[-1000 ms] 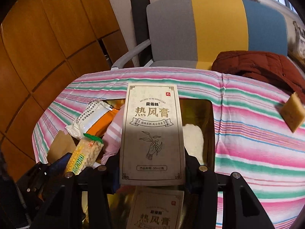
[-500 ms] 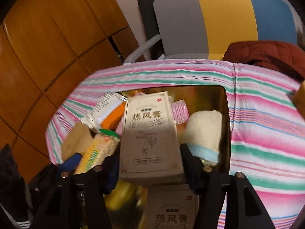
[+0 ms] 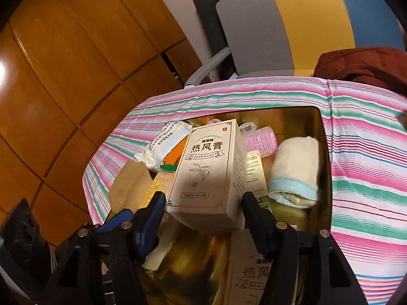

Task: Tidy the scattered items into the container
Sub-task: 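Lower the cracker pack and cream box into the tray and open both tools, then move both tools back toward the yellow sponge and white sponge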

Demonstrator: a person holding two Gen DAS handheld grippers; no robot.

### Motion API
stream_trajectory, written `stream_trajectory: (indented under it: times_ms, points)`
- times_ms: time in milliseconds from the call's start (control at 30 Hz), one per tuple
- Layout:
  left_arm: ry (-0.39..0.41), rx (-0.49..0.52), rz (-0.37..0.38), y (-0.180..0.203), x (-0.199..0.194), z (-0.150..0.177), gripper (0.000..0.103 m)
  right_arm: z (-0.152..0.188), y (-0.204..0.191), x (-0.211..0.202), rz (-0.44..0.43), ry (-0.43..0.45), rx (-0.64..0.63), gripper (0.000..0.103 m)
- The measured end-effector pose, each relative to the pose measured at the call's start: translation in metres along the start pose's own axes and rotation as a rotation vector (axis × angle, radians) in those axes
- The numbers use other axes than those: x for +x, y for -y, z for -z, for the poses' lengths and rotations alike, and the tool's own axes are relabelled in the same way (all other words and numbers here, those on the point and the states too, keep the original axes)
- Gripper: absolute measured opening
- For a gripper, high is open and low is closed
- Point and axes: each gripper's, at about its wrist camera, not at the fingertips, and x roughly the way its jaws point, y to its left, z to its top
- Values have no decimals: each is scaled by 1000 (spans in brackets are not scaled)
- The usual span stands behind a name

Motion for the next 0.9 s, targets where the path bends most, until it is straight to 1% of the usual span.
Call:
stream_trajectory:
  times_ms: [167, 267, 333, 500, 700, 767, 867, 900]
  points:
    - [-11, 25, 6, 11, -3, 4, 52, 3, 1, -4, -25, -7, 13, 63]
    - [-14, 34, -16, 17, -6, 5, 52, 7, 6, -10, -31, -3, 26, 63]
    - [-16, 34, -30, 18, -7, 6, 52, 9, 9, -13, -50, -3, 47, 63]
    - [-17, 39, -57, 22, -12, 5, 53, 16, 14, -27, -54, 19, 60, 64]
    - [-7, 39, -86, 24, -21, 2, 54, 22, 22, -45, -40, 50, 59, 65]
    - [0, 37, -82, 24, -26, 0, 54, 24, 27, -54, -29, 65, 56, 65]
    - [11, 38, -69, 25, -30, -4, 55, 25, 39, -67, -5, 89, 58, 69]
    - [15, 35, -58, 26, -31, -6, 55, 26, 44, -71, 4, 96, 61, 73]
